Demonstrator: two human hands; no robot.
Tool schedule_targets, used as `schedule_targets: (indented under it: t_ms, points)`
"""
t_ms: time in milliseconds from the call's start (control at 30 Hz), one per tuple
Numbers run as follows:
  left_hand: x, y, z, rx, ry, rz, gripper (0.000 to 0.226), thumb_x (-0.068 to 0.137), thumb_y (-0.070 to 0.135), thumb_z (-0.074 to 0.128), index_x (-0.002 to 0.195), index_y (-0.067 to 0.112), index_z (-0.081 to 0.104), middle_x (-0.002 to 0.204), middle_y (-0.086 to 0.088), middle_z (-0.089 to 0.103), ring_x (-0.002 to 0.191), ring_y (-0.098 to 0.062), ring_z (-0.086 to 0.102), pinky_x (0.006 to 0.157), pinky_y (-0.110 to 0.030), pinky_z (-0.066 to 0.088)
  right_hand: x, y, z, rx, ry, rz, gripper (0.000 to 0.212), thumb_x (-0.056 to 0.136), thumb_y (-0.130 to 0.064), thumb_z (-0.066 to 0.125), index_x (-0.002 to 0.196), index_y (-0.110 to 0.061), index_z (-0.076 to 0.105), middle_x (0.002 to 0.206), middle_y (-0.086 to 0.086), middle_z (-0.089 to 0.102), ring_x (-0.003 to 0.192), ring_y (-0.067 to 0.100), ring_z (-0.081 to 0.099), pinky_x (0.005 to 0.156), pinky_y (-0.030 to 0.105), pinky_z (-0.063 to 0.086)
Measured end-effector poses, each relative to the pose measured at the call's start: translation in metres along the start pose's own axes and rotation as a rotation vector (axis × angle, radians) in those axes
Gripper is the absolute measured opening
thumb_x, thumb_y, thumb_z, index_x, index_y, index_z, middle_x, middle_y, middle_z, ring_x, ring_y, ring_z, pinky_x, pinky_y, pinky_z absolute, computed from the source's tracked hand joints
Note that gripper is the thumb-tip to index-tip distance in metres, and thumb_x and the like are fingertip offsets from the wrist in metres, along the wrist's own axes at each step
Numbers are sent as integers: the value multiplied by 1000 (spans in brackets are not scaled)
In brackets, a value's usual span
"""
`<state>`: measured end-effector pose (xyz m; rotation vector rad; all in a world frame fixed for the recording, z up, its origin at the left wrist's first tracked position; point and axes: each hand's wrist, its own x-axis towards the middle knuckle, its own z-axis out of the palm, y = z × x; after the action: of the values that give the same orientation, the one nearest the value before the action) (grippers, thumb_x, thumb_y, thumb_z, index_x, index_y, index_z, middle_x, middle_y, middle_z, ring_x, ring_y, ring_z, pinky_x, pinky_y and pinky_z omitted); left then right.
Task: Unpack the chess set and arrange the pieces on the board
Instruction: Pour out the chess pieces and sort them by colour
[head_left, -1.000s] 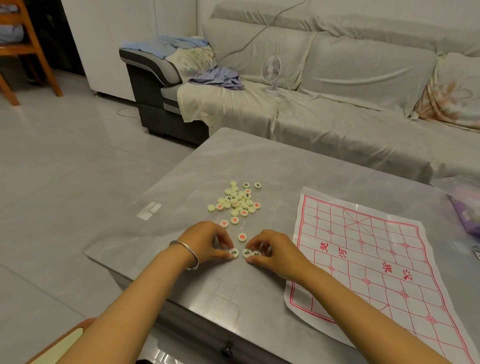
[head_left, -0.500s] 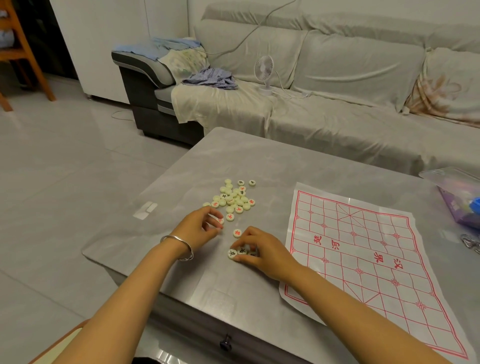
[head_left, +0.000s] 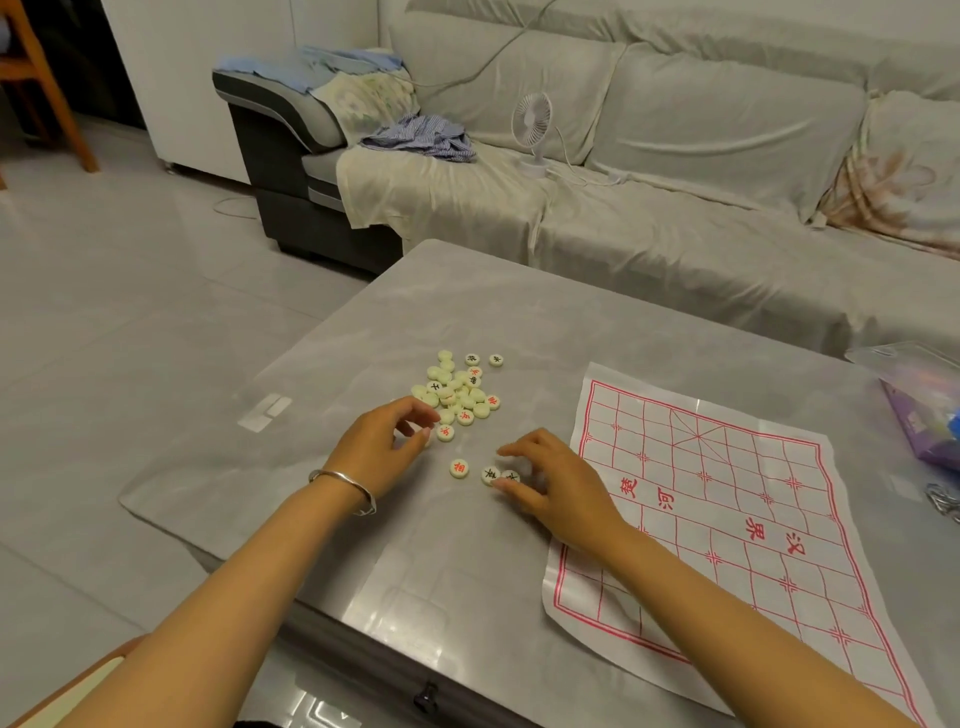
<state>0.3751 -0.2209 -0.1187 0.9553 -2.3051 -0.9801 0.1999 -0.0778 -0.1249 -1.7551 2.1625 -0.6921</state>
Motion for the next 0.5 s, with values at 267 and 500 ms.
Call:
schedule_targets:
  t_ms: [267,500]
  points:
    - [-5,-9,15,255,-208,134,56,94,51,30,144,26,28,153,5,24,140,-14,23,112,-24,18,-40,-6,2,-304,-413,-153,71,88,-63,10,146,-32,-16,150,-19,-23,137,-2,-24,112,22,-17]
    - [-16,-12,37,532,-330,155,107,52,80,-32,143,26,-16,151,8,-21,140,-11,-20,112,-27,-10,-5,16,5,-328,-334,3,75,85,-66,5,146,-27,-15,154,-11,-19,139,2,-22,113,25,-15]
